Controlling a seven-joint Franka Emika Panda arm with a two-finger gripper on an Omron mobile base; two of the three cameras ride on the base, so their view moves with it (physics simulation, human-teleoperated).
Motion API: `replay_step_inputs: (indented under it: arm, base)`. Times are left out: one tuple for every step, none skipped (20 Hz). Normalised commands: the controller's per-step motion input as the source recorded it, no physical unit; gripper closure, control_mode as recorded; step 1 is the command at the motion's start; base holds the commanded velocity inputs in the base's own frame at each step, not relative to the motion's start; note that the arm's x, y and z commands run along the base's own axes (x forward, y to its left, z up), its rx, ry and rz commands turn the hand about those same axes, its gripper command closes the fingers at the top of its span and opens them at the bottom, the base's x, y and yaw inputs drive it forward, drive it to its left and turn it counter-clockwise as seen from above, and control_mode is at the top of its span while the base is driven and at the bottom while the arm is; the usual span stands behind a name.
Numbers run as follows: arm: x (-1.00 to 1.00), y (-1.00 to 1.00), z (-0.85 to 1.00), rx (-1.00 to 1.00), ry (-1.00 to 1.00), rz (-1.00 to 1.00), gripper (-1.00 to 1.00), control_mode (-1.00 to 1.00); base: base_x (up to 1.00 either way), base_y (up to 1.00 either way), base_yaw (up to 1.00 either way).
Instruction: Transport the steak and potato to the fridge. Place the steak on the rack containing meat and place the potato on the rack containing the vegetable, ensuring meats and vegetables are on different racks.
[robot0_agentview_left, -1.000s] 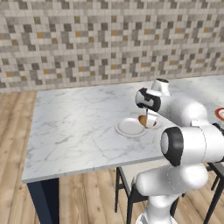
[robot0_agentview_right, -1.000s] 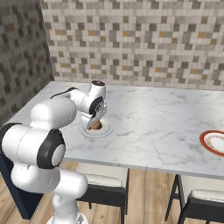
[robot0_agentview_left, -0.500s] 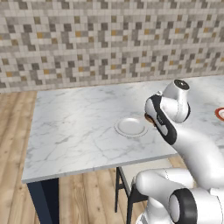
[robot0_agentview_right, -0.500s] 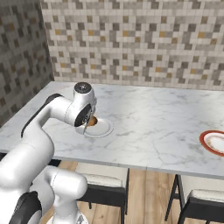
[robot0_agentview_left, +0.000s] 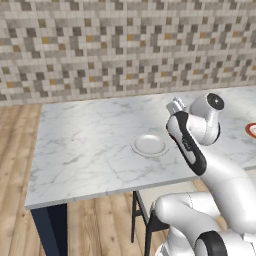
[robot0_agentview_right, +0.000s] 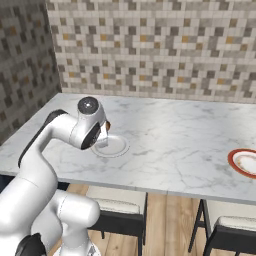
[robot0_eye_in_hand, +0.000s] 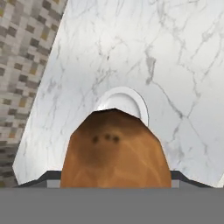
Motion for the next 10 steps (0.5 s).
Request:
replay_step_inputs:
  arm:
    - [0.15,0.09,0.46,-0.34,-0.18,0.39,1.0,-1.0]
    - [0.39,0.04,0.45,-0.3,-0.14,0.29,1.0,-1.0]
    - [0.16,0.04,0.45,-0.31,-0.15,0.26,1.0,-1.0]
    - [0.2,0.04,0.36,-0.31,-0.1,0.24,1.0,-1.0]
    - [0.16,0.01,0.34,-0.31,-0.09,0.23,1.0,-1.0]
    - [0.14,0.01,0.27,-0.32,-0.04,0.24,1.0,-1.0]
    - [0.09,0.05,0.26,-0.32,-0.02,0.23,1.0,-1.0]
    - [0.03,0.24,0.21,-0.34,-0.01,0.21,1.0,-1.0]
    - [0.0,0.31,0.13,-0.34,-0.01,0.21,1.0,-1.0]
    - [0.04,0.41,0.06,-0.33,0.0,0.19,1.0,-1.0]
  base:
    - [0.0,0.0,0.0]
    - [0.0,0.0,0.0]
    - [0.0,0.0,0.0]
    - [0.0,0.0,0.0]
    - [0.0,0.0,0.0]
    - [0.0,0.0,0.0]
    - [0.0,0.0,0.0]
    - [0.0,0.0,0.0]
    - [0.0,0.0,0.0]
    - [0.0,0.0,0.0]
